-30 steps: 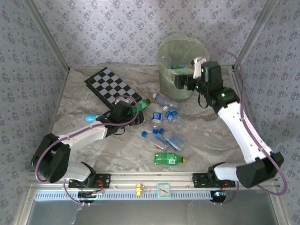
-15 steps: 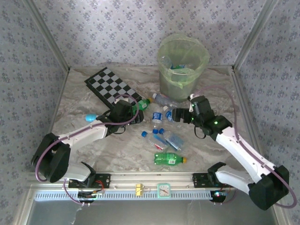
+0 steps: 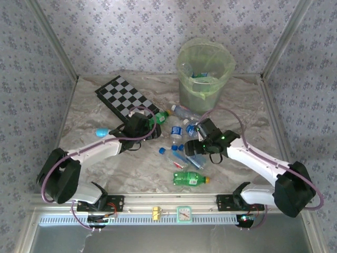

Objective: Put the plastic bottles in the bin

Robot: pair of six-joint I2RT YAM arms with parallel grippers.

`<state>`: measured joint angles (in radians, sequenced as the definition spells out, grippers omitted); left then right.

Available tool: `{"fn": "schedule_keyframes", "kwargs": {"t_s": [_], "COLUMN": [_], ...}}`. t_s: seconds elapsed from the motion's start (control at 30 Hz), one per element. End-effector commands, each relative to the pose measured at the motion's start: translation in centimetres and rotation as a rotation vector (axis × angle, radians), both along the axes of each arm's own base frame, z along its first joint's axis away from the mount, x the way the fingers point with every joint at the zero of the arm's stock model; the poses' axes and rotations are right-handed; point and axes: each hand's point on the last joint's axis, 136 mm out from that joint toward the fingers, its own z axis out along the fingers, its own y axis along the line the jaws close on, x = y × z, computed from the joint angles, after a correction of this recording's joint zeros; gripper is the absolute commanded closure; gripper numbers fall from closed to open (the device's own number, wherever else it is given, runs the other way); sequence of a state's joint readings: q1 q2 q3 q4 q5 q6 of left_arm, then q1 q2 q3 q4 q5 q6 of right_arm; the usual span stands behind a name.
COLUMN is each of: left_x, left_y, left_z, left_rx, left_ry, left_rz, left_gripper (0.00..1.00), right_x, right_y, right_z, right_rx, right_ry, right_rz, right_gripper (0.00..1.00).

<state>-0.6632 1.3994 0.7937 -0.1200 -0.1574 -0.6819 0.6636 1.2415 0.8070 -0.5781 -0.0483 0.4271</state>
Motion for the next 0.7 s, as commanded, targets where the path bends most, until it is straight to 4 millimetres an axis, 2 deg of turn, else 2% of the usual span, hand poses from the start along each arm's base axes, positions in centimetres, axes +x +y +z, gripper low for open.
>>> {"fn": "schedule_keyframes", "kwargs": {"t_s": [0.0,0.17,0.33,0.67], "left_x": [0.7,0.6,0.3,-0.5], "left_y": [-0.3,-0.4,-0.2,0.4], "left_z": [0.6,0.6,0.8,1.4], "left_rx": [-0.016,-0.021,-0.029,-0.054], "left_ry": [-0.018,-0.015,-0.014,-0.015], "left_rz": [0.014,0.016,0.024,0.047], "left_gripper": [0.0,0.0,0.0,0.0], "right_x": [-1.7,-2.8,-2.5,-1.4], "right_y": [0.1,0.8,1.3,0.9], "right_z": [-2.0,-4.3,-5.8,-6.4], "right_rx": [-0.035,-0.095,-0.128,-0.184], "right_ry": [0.083,0.146,0.156,0.092], "right_rz": [0.062,0.129,0.154,0.165], "right_gripper": [0.13,0.13,0.14,0.24]}}
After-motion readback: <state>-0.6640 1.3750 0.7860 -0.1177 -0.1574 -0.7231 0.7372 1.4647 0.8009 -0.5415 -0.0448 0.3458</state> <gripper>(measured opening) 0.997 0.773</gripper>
